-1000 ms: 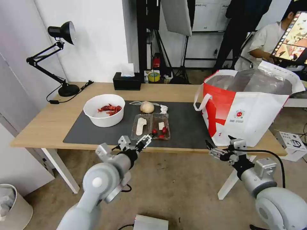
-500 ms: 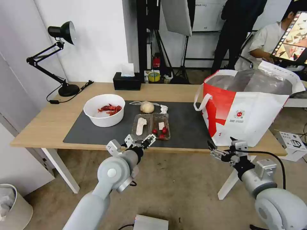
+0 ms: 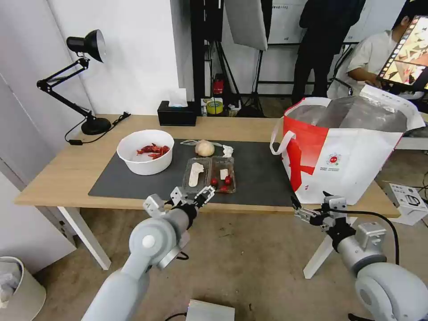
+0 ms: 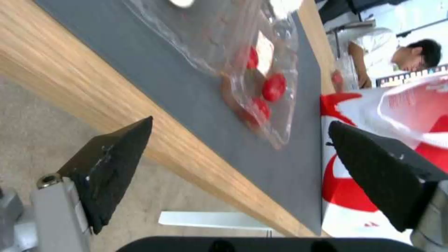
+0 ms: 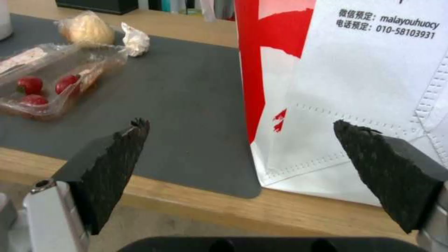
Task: Pick up the trash from the table and place it into the takeout bag.
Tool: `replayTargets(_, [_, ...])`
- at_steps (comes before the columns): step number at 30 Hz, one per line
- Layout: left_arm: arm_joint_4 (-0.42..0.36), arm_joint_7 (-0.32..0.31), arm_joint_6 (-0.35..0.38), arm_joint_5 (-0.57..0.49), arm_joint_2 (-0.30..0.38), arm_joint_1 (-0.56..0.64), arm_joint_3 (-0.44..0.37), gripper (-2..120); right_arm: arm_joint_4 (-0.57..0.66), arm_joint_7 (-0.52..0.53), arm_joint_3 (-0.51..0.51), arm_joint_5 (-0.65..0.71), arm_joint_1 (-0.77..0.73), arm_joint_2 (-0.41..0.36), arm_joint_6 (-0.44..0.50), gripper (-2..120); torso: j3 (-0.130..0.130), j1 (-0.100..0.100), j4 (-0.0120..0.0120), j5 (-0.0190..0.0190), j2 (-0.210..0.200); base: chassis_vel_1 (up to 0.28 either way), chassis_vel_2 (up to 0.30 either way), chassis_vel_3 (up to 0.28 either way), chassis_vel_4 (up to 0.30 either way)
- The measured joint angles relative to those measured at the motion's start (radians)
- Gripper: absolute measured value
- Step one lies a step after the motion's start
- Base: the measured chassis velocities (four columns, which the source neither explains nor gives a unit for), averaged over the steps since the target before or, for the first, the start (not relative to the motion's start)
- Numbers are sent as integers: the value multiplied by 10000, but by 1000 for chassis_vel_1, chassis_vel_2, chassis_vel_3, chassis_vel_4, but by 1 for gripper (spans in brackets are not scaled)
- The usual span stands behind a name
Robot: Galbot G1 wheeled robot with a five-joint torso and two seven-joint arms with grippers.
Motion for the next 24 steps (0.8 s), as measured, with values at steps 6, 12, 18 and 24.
replayTargets(6, [345, 10, -310, 44, -74, -318, 30, 100, 54, 10, -7, -38, -23, 94, 1, 100, 0, 0, -1, 1, -1, 0, 0, 0, 0])
replayTargets(12, [577, 20, -450, 104, -231, -585, 264, 100, 93, 15, 88, -42, -122, 73, 5, 100, 0, 0, -2, 1, 0, 0, 0, 0, 0])
replayTargets(18, [863, 22, -497, 264, -365, -763, 437, 100, 97, 24, 103, -42, -119, 82, 7, 100, 0, 0, -2, 1, -1, 0, 0, 0, 0])
replayTargets(24, [1200, 32, -525, 314, -429, -990, 537, 100, 53, 32, 100, -46, -101, 128, 8, 100, 0, 0, -2, 1, -1, 0, 0, 0, 0])
